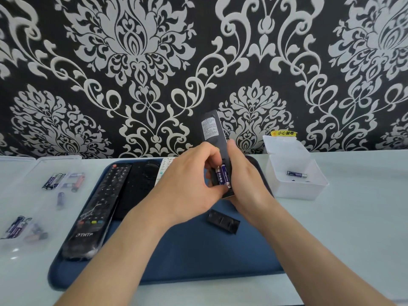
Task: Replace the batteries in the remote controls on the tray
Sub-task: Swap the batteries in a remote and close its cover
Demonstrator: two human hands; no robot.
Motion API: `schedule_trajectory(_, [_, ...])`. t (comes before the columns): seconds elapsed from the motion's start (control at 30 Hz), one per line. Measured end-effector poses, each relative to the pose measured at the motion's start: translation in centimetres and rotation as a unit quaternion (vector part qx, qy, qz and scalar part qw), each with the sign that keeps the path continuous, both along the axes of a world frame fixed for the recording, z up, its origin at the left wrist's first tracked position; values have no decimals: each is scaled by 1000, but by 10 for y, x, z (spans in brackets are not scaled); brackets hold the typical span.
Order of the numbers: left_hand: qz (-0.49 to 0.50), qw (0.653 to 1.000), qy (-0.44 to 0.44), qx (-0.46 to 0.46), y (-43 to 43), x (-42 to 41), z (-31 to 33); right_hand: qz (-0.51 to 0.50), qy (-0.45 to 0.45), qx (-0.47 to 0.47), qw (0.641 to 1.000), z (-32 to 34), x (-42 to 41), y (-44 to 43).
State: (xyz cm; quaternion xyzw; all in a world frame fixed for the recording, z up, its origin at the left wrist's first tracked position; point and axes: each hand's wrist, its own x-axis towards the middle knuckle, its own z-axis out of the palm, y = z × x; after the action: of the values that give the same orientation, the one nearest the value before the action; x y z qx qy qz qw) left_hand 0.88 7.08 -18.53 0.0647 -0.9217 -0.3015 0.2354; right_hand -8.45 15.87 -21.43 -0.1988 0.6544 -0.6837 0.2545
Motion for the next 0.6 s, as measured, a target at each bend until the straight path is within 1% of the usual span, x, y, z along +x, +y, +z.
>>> schedule_trajectory(0.13, [8, 999, -7, 43, 1, -2, 0, 8, -3, -16, 1000, 2, 3, 2])
schedule_trajectory(0.27, [-2, 999, 16, 46, 5, -2, 1, 10, -10, -37, 999, 5, 6, 3])
schedule_trajectory(0.33, [-18, 998, 34, 56, 8, -3, 0, 11, -44, -63, 997, 8, 5, 4])
schedule_trajectory(0.4, [-20, 993, 60, 95, 14, -4, -1, 15, -106, -90, 990, 11, 4, 6])
schedule_trajectory(0.5, [-13, 980, 80, 182, 18, -6, -1, 32, -155, -115, 981, 14, 4, 7])
schedule_trajectory(0.53, [-14, 967, 85, 239, 17, -7, 1, 38, -165, -121, 978, 14, 4, 7])
schedule_trajectory(0.57, [-12, 941, 95, 324, 15, -8, 4, 43, -175, -128, 975, 14, 4, 7])
schedule_trajectory(0.6, [-9, 894, 110, 433, 11, -8, 7, 46, -188, -134, 972, 15, 5, 7])
